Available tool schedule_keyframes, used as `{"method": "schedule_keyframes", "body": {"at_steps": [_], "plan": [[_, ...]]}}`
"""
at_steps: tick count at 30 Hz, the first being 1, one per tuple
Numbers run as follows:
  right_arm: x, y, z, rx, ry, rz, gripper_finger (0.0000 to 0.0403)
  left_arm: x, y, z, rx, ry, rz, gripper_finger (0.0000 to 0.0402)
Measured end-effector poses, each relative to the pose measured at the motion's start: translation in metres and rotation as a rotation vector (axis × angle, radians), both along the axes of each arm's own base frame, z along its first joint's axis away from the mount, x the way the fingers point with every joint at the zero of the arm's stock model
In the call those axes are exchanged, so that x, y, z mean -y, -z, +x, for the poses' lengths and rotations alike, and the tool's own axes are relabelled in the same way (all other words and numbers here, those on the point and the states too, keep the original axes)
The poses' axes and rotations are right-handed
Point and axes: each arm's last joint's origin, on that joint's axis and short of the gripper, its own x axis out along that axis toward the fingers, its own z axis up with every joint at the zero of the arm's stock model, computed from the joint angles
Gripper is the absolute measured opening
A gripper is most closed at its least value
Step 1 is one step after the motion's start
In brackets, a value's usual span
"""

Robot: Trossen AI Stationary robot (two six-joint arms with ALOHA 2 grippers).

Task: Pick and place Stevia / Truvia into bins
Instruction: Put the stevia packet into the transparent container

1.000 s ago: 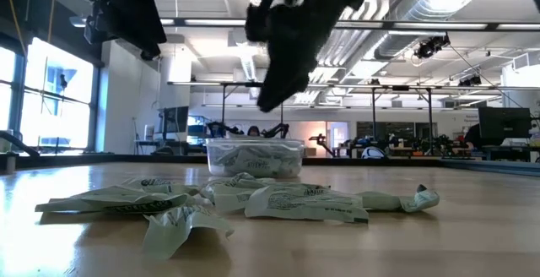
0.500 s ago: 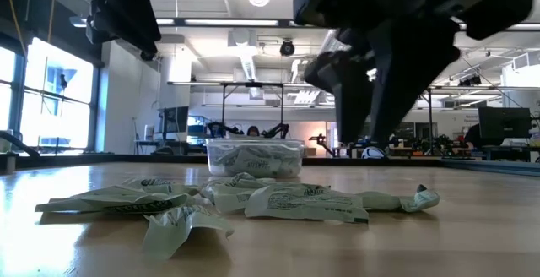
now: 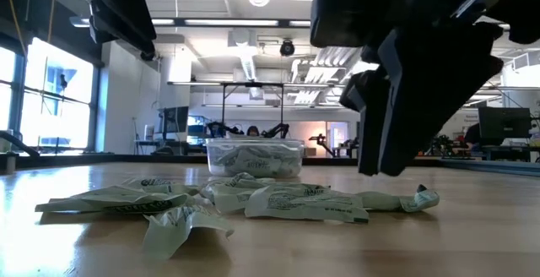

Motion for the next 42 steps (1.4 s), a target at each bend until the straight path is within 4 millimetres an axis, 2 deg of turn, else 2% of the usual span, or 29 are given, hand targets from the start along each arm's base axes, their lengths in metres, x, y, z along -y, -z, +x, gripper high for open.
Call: {"method": "schedule_keyframes", "body": {"at_steps": [7, 12, 16, 22, 24, 27, 32, 36, 38, 42], "plan": [[-0.002, 0.015, 0.004, -0.010, 0.001, -0.007, 0.0188, 0.000, 0.000, 0.000, 0.000, 0.003, -0.007, 0.0147], [0.003, 0.017, 0.000, -0.034, 0.037, -0.099, 0.0174, 0.000, 0.000, 0.000, -0.001, -0.005, -0.014, 0.0147], [0.010, 0.018, 0.000, -0.071, 0.078, -0.113, 0.0127, 0.000, 0.000, 0.000, -0.001, -0.010, -0.018, 0.0147], [0.025, 0.017, 0.007, -0.073, 0.120, -0.093, 0.0022, 0.000, 0.000, 0.000, -0.002, -0.012, -0.019, 0.0147], [0.032, 0.015, 0.009, -0.070, 0.141, -0.096, 0.0008, 0.000, 0.000, 0.000, -0.002, -0.016, -0.022, 0.0147], [0.048, 0.005, 0.016, -0.046, 0.182, -0.105, 0.0019, 0.000, 0.000, 0.000, -0.003, -0.020, -0.025, 0.0147], [0.083, -0.033, 0.037, 0.097, 0.202, -0.159, 0.0005, -0.001, 0.002, -0.003, -0.034, -0.053, -0.039, 0.0147], [0.117, -0.059, 0.056, 0.189, 0.210, -0.224, 0.0011, -0.001, 0.002, -0.004, -0.049, -0.055, -0.034, 0.0147], [0.135, -0.064, 0.065, 0.215, 0.224, -0.243, 0.0007, -0.001, 0.003, -0.004, -0.048, -0.055, -0.029, 0.0147], [0.168, -0.049, 0.075, 0.169, 0.232, -0.256, 0.0007, -0.002, 0.003, -0.005, -0.049, -0.041, -0.014, 0.0147]]}}
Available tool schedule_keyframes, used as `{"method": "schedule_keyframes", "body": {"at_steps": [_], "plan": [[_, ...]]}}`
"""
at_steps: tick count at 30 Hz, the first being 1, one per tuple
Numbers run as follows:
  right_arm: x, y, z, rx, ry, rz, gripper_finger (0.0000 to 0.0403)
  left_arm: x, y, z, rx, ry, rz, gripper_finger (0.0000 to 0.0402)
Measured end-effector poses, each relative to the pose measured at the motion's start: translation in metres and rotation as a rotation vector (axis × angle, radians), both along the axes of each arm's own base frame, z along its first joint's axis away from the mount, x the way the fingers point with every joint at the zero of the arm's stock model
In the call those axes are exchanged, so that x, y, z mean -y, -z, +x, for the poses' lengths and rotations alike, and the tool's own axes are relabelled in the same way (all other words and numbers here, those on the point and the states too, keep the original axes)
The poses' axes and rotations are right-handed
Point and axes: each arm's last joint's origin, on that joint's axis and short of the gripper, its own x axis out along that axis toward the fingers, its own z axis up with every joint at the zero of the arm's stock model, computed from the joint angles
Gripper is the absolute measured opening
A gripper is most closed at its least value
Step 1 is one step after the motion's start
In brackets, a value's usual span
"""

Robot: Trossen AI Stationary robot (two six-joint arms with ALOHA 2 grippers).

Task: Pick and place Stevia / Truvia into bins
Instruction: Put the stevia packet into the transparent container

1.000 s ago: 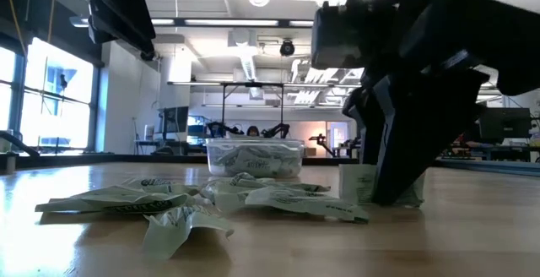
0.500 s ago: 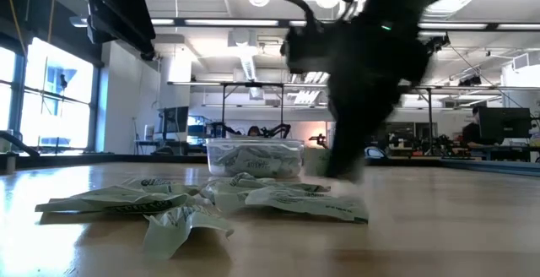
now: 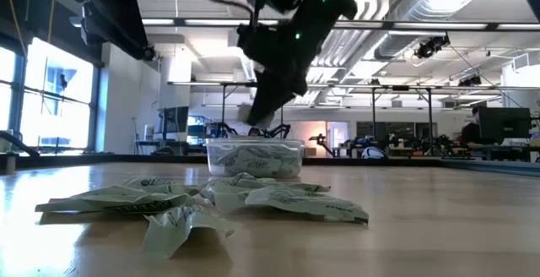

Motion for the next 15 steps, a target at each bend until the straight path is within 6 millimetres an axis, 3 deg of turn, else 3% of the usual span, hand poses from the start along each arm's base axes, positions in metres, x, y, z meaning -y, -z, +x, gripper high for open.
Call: {"method": "schedule_keyframes", "body": {"at_steps": [6, 15], "plan": [[0.024, 0.019, 0.009, -0.022, 0.004, 0.033, 0.0019, -0.001, 0.001, -0.002, -0.015, -0.010, 0.021, 0.0147], [0.022, 0.042, 0.018, -0.039, -0.054, 0.061, 0.0016, -0.003, 0.002, -0.003, -0.032, -0.027, 0.054, 0.0147]]}}
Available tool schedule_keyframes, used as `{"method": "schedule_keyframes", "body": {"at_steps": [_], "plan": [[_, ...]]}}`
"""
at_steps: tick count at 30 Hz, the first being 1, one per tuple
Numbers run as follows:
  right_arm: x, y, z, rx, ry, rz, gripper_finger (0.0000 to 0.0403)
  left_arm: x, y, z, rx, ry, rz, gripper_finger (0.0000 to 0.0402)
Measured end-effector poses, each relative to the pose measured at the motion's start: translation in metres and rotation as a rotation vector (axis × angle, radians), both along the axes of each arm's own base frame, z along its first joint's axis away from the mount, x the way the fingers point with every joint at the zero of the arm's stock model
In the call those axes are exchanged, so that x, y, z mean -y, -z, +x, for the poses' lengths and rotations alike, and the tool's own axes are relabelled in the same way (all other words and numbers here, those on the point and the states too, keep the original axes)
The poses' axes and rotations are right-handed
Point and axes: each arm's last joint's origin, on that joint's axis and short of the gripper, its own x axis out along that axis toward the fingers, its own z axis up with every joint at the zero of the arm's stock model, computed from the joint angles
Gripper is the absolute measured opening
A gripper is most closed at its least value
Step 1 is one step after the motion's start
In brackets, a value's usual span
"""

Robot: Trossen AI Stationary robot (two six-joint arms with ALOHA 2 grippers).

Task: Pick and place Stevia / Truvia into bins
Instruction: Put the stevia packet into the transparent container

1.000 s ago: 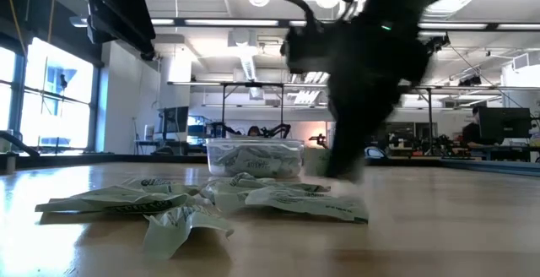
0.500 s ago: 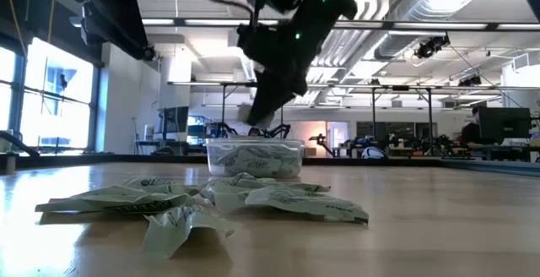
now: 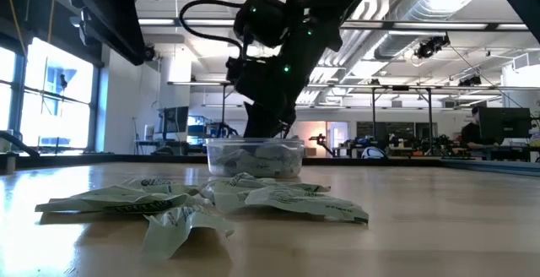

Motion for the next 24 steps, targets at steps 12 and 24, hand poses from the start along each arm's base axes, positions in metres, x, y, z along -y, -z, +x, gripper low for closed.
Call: {"method": "schedule_keyframes", "body": {"at_steps": [12, 24], "plan": [[0.002, -0.024, -0.005, 0.036, 0.004, -0.084, 0.0111, 0.000, 0.000, 0.000, 0.011, -0.037, -0.025, 0.0147], [0.001, -0.047, -0.017, 0.027, 0.004, -0.120, 0.0153, 0.002, -0.004, 0.006, 0.076, -0.066, -0.068, 0.0147]]}}
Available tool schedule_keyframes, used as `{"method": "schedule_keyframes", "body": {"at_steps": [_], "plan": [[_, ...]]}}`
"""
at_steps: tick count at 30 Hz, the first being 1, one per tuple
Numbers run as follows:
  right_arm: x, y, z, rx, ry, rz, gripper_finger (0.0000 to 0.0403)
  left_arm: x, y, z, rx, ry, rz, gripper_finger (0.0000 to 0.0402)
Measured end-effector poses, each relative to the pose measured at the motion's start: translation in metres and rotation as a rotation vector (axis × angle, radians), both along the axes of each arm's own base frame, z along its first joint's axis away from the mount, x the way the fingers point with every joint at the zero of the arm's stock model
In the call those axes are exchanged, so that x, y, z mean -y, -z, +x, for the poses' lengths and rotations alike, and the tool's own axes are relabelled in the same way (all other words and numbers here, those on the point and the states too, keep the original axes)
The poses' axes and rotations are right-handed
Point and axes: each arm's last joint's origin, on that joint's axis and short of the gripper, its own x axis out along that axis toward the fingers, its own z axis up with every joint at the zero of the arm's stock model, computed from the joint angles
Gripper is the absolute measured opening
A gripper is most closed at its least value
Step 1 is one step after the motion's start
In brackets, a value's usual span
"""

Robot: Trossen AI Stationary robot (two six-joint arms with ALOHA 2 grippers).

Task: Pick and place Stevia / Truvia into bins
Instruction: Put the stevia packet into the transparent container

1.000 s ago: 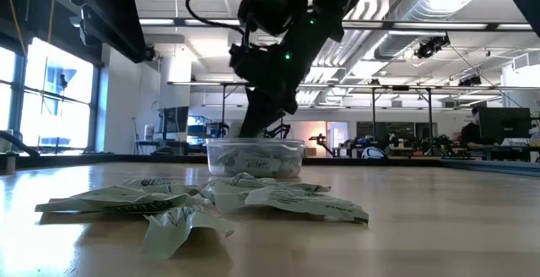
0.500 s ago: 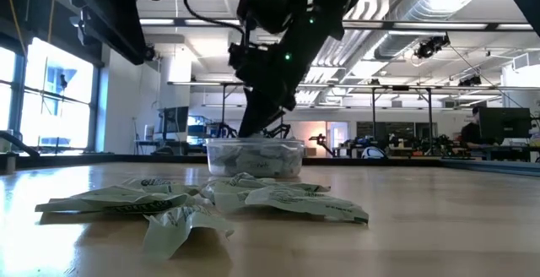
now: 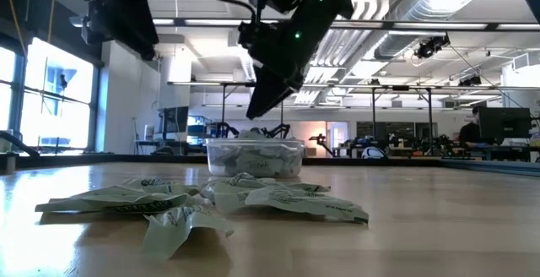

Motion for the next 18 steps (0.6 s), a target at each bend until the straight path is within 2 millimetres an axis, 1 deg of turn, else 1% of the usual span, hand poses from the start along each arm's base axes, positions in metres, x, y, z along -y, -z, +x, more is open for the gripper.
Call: {"method": "schedule_keyframes", "body": {"at_steps": [3, 6, 9, 12, 15, 18], "plan": [[0.000, -0.008, -0.004, -0.007, -0.005, -0.026, 0.0157, 0.001, -0.002, 0.003, 0.040, 0.001, -0.014, 0.0147], [0.000, -0.011, -0.009, -0.032, -0.006, -0.015, 0.0164, 0.002, -0.004, 0.005, 0.067, 0.002, -0.026, 0.0147], [-0.011, -0.014, -0.014, -0.066, -0.012, 0.030, 0.0170, 0.002, -0.004, 0.005, 0.068, 0.004, -0.029, 0.0147], [-0.037, -0.012, -0.020, -0.122, -0.069, 0.079, 0.0173, 0.002, -0.004, 0.005, 0.065, 0.008, -0.033, 0.0147], [-0.072, -0.007, -0.025, -0.150, -0.174, 0.097, 0.0174, 0.003, -0.004, 0.005, 0.057, 0.021, -0.044, 0.0147], [-0.104, 0.005, -0.031, -0.168, -0.245, 0.102, 0.0173, 0.003, -0.004, 0.005, 0.053, 0.036, -0.035, 0.0147]]}}
